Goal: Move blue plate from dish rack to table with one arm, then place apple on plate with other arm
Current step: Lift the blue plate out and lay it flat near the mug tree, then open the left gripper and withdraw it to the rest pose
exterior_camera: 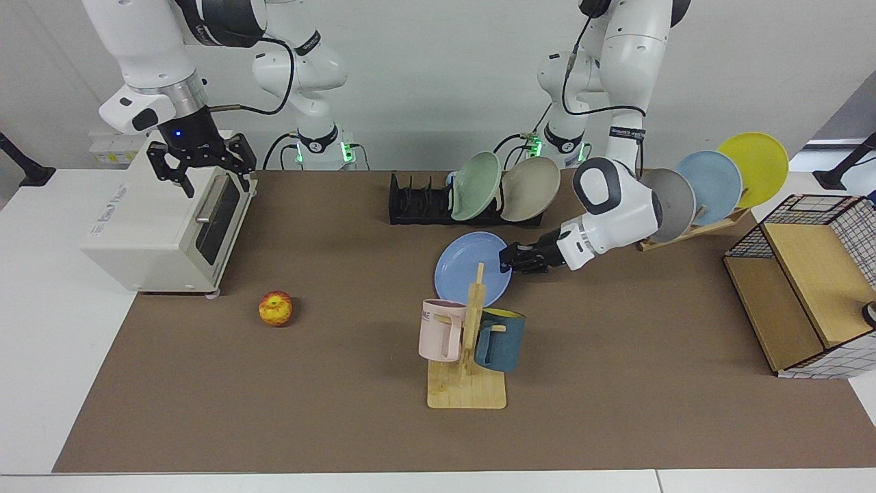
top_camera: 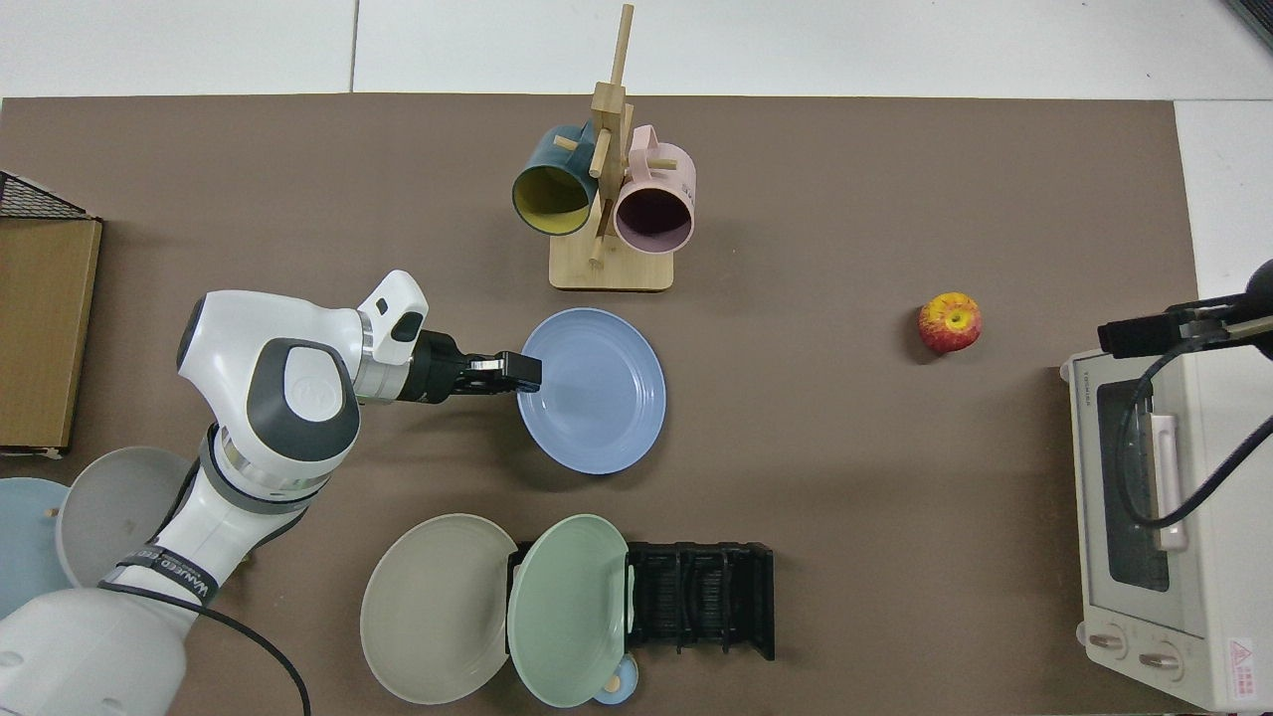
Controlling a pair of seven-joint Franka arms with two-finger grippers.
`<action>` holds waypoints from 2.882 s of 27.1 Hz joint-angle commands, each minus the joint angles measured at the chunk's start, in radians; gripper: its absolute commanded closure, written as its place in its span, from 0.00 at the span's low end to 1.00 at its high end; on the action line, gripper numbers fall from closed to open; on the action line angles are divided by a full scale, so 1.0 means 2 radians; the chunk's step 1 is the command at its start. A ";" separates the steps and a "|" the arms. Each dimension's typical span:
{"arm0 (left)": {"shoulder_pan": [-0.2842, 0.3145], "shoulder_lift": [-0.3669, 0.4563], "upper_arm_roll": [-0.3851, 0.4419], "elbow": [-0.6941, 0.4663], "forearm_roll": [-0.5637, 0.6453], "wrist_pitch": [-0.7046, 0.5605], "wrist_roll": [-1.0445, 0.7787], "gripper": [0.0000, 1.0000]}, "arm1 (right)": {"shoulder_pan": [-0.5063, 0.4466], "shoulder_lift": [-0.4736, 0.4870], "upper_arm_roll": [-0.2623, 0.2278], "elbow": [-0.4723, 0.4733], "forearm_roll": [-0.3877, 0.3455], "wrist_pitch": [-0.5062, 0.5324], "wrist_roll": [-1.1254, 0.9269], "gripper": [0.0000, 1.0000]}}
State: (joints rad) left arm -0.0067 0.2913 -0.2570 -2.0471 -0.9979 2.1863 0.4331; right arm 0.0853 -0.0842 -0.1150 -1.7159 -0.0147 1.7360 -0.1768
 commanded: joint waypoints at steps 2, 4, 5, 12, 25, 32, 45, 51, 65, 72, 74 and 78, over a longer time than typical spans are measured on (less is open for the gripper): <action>0.003 0.005 -0.010 0.006 -0.017 0.023 0.007 0.88 | -0.003 -0.004 0.002 -0.003 -0.004 -0.001 -0.007 0.01; 0.002 0.005 -0.010 0.006 -0.017 0.024 0.004 0.68 | -0.003 -0.004 0.002 -0.003 -0.004 -0.001 -0.007 0.01; 0.002 0.005 -0.011 0.006 -0.017 0.025 0.003 0.64 | -0.003 -0.004 0.002 -0.003 -0.004 -0.001 -0.007 0.01; 0.000 0.002 -0.018 0.012 -0.009 0.026 -0.019 0.62 | -0.003 -0.004 0.002 -0.003 -0.004 -0.001 -0.007 0.01; -0.004 -0.011 -0.020 0.050 0.098 0.021 -0.127 0.59 | -0.003 -0.004 0.002 -0.003 -0.004 -0.001 -0.007 0.01; -0.004 -0.017 -0.020 0.051 0.101 0.016 -0.130 0.61 | -0.003 -0.004 0.002 -0.003 -0.004 -0.001 -0.007 0.01; -0.002 -0.091 -0.010 0.129 0.359 -0.140 -0.259 0.63 | -0.003 -0.004 0.002 -0.003 -0.004 -0.001 -0.007 0.01; -0.004 -0.109 -0.016 0.207 0.460 -0.252 -0.301 0.59 | -0.003 -0.004 0.002 -0.003 -0.004 -0.001 -0.007 0.01; 0.002 -0.129 -0.001 0.272 0.513 -0.340 -0.246 0.17 | -0.003 -0.004 0.002 -0.003 -0.004 -0.001 -0.007 0.01; 0.003 -0.135 0.004 0.267 0.506 -0.341 -0.231 0.00 | -0.003 -0.004 0.002 -0.003 -0.004 -0.001 -0.007 0.01; 0.003 -0.136 0.005 0.267 0.506 -0.345 -0.232 0.00 | -0.003 -0.004 0.002 -0.003 -0.004 -0.001 -0.007 0.01; 0.003 -0.149 0.019 0.259 0.506 -0.363 -0.233 0.00 | -0.003 -0.004 0.002 -0.003 -0.004 0.000 -0.008 0.01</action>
State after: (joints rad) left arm -0.0062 0.0268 -0.2430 -1.5164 0.0045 1.5102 -0.0475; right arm 0.0853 -0.0842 -0.1150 -1.7159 -0.0147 1.7360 -0.1768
